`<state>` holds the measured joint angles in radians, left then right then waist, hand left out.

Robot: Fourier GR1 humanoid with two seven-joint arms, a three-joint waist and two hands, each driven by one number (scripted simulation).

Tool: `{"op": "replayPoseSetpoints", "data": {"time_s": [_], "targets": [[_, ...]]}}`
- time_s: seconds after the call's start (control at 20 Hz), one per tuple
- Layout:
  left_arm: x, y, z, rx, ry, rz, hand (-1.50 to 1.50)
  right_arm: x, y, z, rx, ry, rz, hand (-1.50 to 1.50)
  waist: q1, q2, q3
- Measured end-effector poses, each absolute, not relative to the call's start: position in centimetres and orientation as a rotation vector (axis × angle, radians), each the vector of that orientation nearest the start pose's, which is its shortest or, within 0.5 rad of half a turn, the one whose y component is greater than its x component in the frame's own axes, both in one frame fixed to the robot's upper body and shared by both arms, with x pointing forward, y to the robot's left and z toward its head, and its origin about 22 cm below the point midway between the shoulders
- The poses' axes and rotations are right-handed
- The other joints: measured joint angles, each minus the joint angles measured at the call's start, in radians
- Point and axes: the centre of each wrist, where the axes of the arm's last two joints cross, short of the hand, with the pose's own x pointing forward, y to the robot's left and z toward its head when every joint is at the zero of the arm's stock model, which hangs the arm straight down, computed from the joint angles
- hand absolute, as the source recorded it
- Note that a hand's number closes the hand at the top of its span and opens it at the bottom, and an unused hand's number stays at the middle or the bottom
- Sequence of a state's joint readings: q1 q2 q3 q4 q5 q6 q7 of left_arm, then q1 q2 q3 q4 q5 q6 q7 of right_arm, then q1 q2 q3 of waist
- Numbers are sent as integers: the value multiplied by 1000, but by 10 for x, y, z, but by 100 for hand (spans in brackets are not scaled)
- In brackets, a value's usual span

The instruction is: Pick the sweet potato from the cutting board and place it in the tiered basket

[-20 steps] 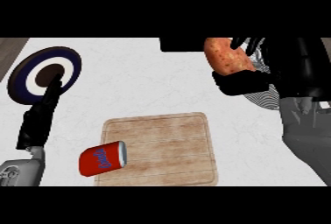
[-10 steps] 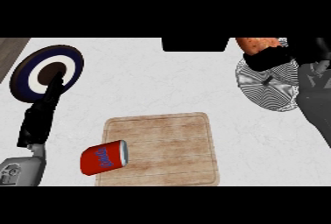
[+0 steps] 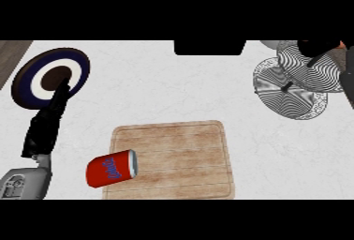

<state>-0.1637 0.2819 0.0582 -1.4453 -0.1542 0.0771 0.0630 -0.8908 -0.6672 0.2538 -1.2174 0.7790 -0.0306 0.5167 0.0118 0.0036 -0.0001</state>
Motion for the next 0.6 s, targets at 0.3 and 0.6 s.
{"op": "replayPoseSetpoints", "data": {"time_s": [0.3, 0.6], "targets": [[281, 292, 33, 428, -1538, -236, 0, 405, -282, 230, -1389, -1396, 869, 150, -1, -1, 0], [282, 297, 30, 432, -1544, -239, 0, 416, -307, 208, -1251, -1393, 881, 150, 0, 0, 0]]}}
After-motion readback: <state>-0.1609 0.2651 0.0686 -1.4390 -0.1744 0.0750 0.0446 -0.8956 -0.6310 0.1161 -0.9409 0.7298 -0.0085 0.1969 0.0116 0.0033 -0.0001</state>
